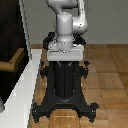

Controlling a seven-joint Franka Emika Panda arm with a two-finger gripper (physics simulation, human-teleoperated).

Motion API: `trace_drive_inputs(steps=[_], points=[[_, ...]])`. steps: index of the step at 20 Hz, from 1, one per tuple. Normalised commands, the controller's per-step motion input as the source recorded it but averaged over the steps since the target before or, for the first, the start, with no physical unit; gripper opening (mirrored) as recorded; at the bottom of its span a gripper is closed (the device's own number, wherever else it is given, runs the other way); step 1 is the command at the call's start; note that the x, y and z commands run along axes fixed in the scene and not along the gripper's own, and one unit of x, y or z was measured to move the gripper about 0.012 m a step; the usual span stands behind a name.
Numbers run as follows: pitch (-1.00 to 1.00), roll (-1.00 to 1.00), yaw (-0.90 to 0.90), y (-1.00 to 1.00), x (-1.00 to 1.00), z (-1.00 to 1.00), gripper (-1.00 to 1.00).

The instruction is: Open the door by pressing down and pulling on the handle.

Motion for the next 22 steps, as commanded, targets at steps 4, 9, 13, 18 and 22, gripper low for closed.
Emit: trace_drive_inputs(steps=[4, 9, 13, 18, 22], points=[[0.00, 0.00, 0.00, 0.00, 0.00, 0.00, 1.00], [0.00, 0.00, 0.00, 0.00, 0.00, 0.40, 1.00], [0.00, 0.00, 0.00, 0.00, 0.00, 1.00, 1.00], [0.00, 0.00, 0.00, 0.00, 0.00, 0.60, 1.00], [0.00, 0.00, 0.00, 0.00, 0.00, 0.75, 1.00]])
